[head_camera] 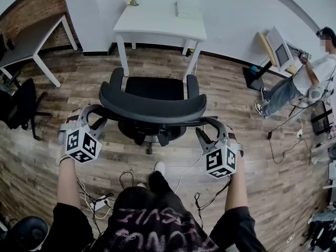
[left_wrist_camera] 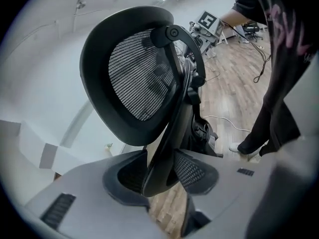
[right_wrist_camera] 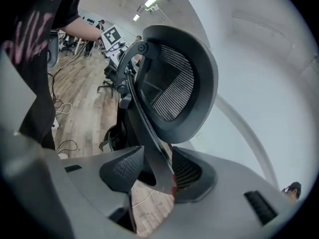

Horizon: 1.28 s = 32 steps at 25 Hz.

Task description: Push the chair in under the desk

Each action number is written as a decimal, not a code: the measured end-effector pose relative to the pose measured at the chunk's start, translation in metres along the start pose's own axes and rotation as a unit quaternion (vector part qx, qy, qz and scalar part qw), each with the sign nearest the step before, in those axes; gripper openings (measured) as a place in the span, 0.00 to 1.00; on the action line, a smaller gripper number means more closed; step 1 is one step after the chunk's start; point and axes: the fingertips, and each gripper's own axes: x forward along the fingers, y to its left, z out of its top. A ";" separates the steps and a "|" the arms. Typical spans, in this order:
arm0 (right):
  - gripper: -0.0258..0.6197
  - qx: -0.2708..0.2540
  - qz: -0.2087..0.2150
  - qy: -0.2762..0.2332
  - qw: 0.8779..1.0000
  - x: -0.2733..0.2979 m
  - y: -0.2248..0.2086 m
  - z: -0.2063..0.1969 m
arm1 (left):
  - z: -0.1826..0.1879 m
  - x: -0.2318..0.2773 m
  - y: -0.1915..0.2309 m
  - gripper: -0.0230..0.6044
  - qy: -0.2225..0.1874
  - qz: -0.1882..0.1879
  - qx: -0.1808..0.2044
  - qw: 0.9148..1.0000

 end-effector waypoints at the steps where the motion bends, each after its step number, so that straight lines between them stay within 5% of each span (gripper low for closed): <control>1: 0.32 -0.004 0.003 0.004 1.000 0.001 0.000 -0.001 | 0.000 0.001 -0.001 0.32 0.002 -0.004 0.003 1.000; 15: 0.32 -0.055 0.031 0.030 0.998 0.018 0.001 -0.009 | -0.001 0.017 -0.010 0.35 0.020 -0.057 0.043 0.997; 32: 0.34 -0.065 0.054 0.028 0.996 0.023 0.003 -0.010 | 0.001 0.034 -0.016 0.36 0.030 -0.073 0.069 0.994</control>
